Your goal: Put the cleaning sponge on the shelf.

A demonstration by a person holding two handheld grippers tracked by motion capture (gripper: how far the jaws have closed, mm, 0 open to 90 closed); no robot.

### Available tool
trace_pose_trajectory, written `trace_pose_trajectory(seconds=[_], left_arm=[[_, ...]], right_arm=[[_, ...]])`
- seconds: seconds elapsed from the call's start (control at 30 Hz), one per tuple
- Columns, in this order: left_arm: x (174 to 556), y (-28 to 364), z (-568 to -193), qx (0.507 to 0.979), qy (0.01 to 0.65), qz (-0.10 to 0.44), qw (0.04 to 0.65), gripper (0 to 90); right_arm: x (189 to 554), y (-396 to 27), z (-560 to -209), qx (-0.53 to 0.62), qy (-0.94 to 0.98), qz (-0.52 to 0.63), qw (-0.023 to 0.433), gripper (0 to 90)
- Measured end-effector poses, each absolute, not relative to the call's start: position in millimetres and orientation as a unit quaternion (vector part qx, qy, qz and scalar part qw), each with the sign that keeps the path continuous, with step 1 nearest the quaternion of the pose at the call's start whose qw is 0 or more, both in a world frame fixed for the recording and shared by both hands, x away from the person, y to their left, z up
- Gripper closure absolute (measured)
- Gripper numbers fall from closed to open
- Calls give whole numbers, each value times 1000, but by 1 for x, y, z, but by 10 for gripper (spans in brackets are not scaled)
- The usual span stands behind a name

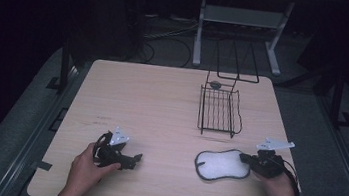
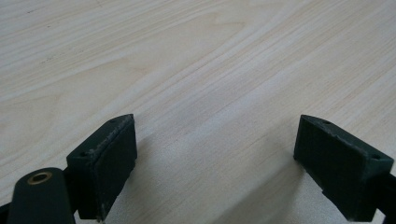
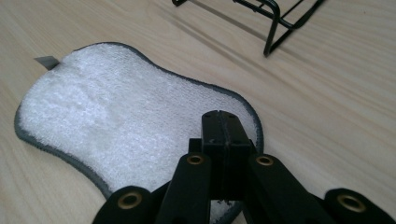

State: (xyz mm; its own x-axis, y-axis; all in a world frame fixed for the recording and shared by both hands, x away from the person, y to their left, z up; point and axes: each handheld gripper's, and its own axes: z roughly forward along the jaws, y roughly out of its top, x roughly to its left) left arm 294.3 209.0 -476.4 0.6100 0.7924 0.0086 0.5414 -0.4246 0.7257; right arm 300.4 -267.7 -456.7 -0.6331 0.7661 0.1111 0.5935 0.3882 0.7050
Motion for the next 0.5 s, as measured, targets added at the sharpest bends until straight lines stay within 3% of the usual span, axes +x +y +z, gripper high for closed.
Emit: trace_pose_trajectory(seconds=[0.5], left_arm=[[295,209,-476,826,404,178,352,124]], right_arm=[[265,-291,-457,427,818,368,114,899]])
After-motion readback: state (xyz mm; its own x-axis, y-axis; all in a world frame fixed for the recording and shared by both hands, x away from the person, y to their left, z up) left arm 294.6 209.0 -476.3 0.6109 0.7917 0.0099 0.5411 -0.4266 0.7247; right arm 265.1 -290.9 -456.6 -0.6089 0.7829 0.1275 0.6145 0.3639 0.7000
